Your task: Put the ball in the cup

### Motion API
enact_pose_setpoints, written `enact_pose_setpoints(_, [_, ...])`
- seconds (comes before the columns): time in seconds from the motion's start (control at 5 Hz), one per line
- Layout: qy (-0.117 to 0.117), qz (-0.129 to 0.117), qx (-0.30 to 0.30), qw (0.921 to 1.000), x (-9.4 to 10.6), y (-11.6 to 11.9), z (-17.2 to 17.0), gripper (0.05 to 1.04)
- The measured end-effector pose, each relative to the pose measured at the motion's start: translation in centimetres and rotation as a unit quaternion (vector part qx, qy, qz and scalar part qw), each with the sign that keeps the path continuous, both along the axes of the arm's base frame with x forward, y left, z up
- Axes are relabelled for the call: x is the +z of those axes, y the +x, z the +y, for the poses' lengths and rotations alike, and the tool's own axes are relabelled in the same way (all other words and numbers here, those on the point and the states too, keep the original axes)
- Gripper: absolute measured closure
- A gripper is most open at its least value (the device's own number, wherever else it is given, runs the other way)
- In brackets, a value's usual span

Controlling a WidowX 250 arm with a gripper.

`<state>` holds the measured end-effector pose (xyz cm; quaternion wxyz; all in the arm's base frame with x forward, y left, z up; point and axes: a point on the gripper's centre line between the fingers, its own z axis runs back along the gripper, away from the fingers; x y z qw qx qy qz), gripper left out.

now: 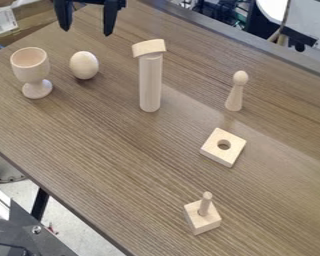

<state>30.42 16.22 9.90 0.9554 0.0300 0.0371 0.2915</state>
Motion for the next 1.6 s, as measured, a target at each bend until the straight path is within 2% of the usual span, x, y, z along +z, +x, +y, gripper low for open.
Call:
enact_pose_setpoints(0.4, [-0.002,0.016,0.006,0.9999,-2.7,0.4,1.1,0.085])
enact_pose_setpoints(0.8, [0.002,0.009,0.012,0.9999,-2.9,0.3,1.7,0.085])
enact_pose_setpoints(1.6, [-0.019,0.009,0.025,0.9995,-4.2,-0.8,1.8,0.085])
